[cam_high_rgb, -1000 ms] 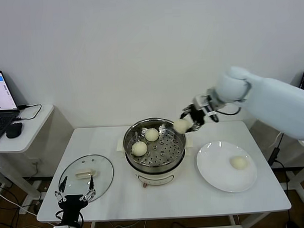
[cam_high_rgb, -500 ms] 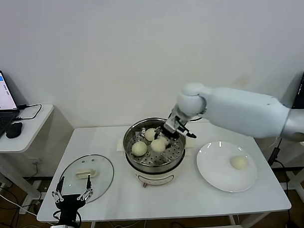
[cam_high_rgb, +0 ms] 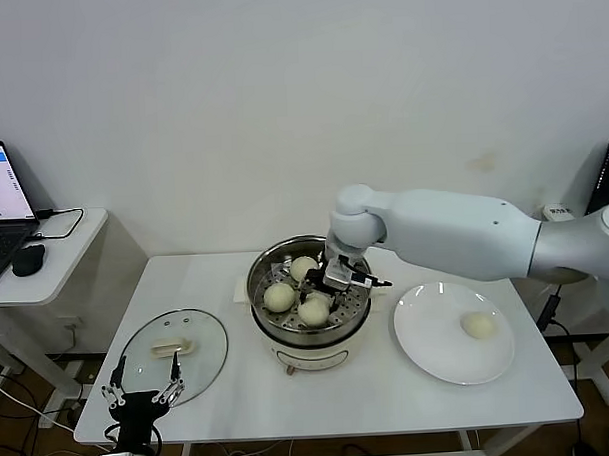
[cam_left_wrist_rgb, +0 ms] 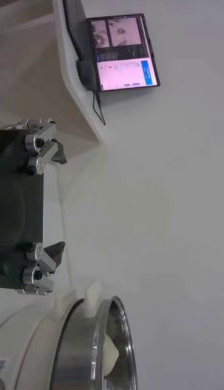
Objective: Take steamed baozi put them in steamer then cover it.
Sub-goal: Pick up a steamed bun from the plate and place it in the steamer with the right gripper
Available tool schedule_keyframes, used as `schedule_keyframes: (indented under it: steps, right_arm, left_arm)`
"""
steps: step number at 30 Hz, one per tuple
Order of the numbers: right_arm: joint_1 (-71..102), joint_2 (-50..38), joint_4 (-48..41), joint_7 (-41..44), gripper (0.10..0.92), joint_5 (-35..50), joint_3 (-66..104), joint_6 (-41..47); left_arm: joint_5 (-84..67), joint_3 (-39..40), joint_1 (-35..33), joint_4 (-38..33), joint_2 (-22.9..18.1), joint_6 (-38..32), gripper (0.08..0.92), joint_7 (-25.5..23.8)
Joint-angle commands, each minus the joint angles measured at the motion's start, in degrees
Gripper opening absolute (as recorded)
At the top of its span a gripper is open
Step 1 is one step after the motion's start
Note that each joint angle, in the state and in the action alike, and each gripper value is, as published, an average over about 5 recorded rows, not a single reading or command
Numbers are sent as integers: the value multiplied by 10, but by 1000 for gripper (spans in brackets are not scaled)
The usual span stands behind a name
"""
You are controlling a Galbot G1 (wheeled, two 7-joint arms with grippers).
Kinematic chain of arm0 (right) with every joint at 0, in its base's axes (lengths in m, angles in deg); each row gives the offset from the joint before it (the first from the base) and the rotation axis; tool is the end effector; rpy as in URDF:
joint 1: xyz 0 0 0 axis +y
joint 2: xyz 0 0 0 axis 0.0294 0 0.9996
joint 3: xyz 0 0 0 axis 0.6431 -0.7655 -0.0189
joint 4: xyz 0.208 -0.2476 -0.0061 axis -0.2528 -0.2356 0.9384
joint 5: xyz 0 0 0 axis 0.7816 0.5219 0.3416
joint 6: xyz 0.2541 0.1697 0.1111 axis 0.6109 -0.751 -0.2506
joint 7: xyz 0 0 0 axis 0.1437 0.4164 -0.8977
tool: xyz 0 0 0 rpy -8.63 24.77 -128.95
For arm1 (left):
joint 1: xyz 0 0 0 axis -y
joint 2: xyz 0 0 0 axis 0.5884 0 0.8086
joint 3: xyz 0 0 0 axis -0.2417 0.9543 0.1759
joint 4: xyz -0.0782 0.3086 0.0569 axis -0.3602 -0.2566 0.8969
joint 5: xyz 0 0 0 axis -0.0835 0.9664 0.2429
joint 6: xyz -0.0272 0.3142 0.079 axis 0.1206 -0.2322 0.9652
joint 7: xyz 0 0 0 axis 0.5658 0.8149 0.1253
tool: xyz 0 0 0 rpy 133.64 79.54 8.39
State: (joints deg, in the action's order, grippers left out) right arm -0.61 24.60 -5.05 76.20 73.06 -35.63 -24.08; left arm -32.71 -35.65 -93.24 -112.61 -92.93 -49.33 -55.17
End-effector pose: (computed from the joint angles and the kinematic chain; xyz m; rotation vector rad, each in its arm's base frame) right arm 0.4775 0.1159 -0.0870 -2.1390 0.5143 -2.2056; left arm 0.1239 0.0593 -0.2801 0.2510 -3.0104 -0.2859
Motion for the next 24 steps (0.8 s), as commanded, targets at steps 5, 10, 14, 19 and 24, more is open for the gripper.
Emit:
schedule_keyframes:
  steps: [5,10,14,19,24]
  right_arm:
    - [7,13,-7,-6,657,-35,-7,-50]
    - [-2,7,-11,-6,786,-25,12,-36]
    - [-31,-16,-5,14,819,12,37,49]
    - [-75,-74,25,21,823,88,52,255]
    - [-98,-157,76,5,823,150,48,403]
  left_arm:
    - [1,1,0,2,-1,-2,823,1]
    - [1,0,-1,1,-1,-2,823,1]
    - [0,-3,-1,0,1,-2,823,1]
    - [0,-5,-1,-3,3,-2,823,1]
    - [-2,-6,1,-5,10,-2,823,0]
